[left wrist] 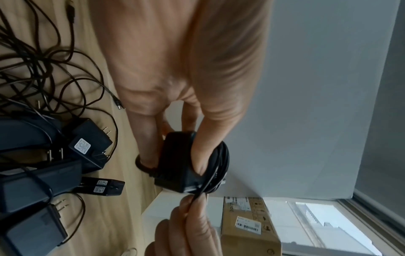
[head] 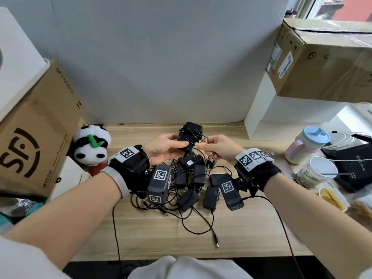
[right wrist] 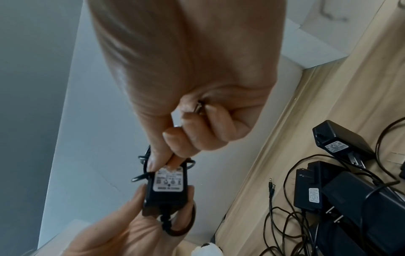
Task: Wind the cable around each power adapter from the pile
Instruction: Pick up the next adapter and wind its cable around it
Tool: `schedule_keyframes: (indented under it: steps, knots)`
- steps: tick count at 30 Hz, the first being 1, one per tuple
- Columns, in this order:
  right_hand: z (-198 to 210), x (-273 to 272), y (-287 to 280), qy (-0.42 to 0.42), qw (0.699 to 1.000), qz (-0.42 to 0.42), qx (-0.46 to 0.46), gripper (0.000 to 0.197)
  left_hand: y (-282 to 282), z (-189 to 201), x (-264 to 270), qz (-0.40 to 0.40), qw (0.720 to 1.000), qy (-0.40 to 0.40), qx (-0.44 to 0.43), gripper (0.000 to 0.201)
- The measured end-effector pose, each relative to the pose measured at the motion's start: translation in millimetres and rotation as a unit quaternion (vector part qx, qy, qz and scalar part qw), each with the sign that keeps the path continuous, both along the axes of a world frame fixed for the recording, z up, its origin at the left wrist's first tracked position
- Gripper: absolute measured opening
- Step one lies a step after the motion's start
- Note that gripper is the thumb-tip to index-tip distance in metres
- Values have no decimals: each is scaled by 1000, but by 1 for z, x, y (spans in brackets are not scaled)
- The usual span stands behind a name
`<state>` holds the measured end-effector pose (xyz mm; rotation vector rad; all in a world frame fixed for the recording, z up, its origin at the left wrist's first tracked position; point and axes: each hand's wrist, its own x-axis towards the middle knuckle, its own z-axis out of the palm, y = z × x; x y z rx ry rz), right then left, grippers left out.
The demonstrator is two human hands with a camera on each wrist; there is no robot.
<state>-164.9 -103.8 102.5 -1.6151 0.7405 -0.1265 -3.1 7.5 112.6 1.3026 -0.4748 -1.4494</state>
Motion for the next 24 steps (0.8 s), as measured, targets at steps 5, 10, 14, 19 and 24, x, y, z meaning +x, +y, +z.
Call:
schedule_keyframes:
  steps: [5,10,14,19,24]
  knots:
    - [-2,0,3,4,1000,-5,14,19,-2,-3,-4,22,998,-55,2,40]
    - [-2,1,2,-8,998,-17,53,20,-2,-1,-5,17,999,-34,-17,55]
    - [-4,2,0,-46,994,-64,70,27,-4,-1,-5,19,999,-23,-23,54]
    - [-6,8,-4,-91,985,-122,85,23,-7,0,-2,54,998,-11,-19,50]
    - [0,13,-6,-104,981,-128,104,26,-7,7,-1,20,999,15,-32,30]
